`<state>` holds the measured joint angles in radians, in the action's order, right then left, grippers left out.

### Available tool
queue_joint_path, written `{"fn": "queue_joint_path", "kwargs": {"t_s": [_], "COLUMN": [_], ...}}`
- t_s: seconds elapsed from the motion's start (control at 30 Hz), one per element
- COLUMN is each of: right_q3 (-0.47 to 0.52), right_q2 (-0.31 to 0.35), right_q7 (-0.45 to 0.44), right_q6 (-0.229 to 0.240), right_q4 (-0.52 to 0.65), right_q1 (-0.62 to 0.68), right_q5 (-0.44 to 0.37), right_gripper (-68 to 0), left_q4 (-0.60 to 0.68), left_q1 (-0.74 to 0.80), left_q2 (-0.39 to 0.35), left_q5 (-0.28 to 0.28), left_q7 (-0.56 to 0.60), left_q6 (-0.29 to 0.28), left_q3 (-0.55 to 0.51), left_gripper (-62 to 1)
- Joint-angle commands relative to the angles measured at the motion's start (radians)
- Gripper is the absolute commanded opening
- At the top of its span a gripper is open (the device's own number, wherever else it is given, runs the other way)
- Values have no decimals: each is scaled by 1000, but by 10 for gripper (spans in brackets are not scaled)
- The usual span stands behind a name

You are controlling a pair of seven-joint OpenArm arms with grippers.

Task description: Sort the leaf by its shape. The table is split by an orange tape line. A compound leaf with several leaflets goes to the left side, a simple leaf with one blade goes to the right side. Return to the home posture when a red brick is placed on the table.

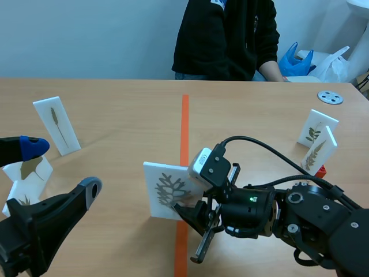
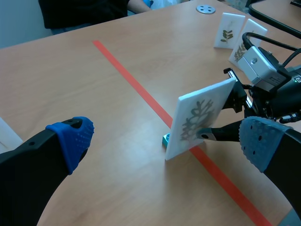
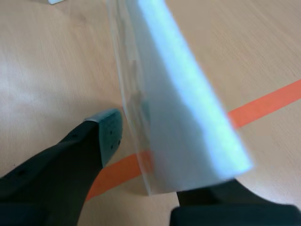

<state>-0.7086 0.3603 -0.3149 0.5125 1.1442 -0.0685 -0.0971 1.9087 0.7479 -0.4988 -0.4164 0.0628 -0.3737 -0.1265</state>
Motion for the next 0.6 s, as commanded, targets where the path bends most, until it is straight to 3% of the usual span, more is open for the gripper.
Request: {"fn": "queue_joint_path", "kwargs": {"t_s": [0.0,0.13,0.37,0.57], "right_q3": [9,10,76,222], "right_q2": [3,3,12,36], "right_q7": [-18,-38,-73,-42], "right_q6": [0,0,16,60], "right_q4": [21,21,73,192], "right_q1": [-12,-12,-9,44], "right_q5": [-14,-14,-15,-41], "right_gripper": [-580,-662,-660,-660], "left_q4": [16,16,16,16], "left_q1": [-3,-3,-3,-3], "left_q2": [5,5,5,5], "left_q5": [-6,-6,-6,-6], "left_q7": [15,15,15,15], "left_q6": [-2,-2,-2,-2], "left_q3": [4,4,4,4], "left_gripper": [14,14,14,14]}}
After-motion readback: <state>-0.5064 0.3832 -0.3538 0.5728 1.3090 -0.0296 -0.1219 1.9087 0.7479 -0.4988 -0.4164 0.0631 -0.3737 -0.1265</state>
